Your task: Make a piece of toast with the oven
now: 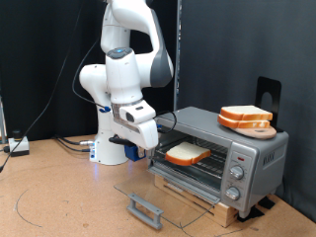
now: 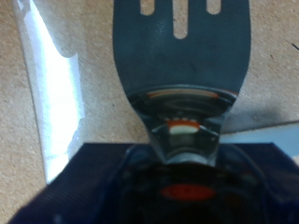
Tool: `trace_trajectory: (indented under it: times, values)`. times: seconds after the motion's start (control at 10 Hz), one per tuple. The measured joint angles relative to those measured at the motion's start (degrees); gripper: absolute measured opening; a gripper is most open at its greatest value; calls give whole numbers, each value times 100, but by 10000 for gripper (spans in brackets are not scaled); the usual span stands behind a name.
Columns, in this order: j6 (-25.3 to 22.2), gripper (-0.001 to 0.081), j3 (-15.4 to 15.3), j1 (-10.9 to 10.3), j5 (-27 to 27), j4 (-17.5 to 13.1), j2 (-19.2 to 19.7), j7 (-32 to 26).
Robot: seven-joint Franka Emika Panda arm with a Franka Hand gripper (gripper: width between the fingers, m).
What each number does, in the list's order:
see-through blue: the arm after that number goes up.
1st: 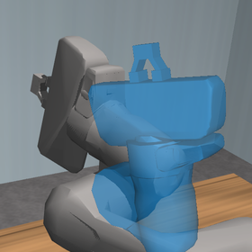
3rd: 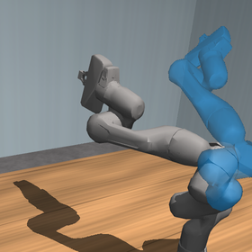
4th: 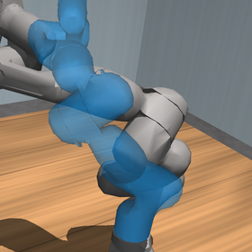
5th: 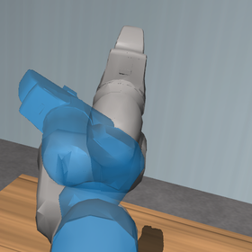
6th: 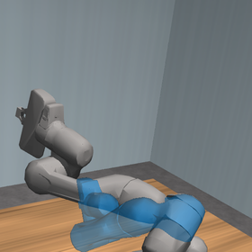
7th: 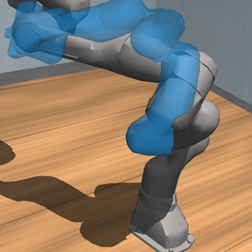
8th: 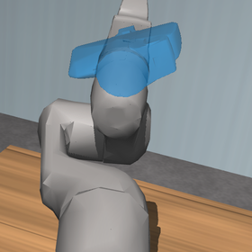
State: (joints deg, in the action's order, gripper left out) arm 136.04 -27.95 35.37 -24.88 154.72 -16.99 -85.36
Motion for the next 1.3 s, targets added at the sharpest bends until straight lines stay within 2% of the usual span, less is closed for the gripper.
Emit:
trace_trajectory:
  times: [0.5,1.0,1.3]
  values:
    - [-139,395,-57,-11,-53,35,1,14]
    - [-409,395,-75,-115,-476,47,3,14]
    - [-431,395,-116,-151,-532,47,-9,14]
